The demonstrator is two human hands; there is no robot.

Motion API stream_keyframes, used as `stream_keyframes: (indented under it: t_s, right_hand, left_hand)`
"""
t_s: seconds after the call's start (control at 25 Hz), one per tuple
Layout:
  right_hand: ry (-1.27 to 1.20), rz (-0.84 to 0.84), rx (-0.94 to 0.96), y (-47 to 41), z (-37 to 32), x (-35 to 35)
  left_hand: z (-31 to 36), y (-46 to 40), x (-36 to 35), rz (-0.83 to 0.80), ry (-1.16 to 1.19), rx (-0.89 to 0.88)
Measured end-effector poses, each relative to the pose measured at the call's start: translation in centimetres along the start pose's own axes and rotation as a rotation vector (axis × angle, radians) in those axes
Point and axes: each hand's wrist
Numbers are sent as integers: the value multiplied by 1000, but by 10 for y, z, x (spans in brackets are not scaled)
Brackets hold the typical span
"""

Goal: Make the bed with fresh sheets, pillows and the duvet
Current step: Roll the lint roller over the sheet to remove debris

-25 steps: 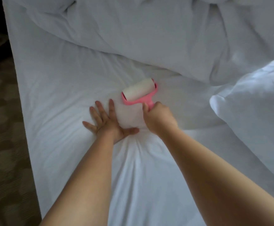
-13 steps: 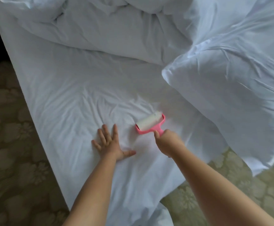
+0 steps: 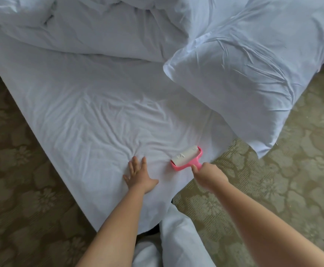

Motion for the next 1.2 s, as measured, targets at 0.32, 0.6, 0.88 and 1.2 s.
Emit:
stream_keyframes:
  t_s: [0.32,0.6,0.88,1.2]
  right_hand:
    - [-141,-3,1,43,21,8]
    - [-406,91,99,90,31,34]
    - [-535,147,167,108,48,64]
    - [-612,209,235,112,140,131]
  left_hand:
    - [30,47,39,-14,695,9]
    - [87,98,58,-81,1351,78]
    - [134,134,78,119,1484,113]
    - [245,189,73,141,1527,3]
Point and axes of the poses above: each hand's wrist, its own y-axis away from the middle knuckle, its own x-axis out of the back of the hand, z = x × y, and after that the axes turned 4 degrees about -x, right-handed
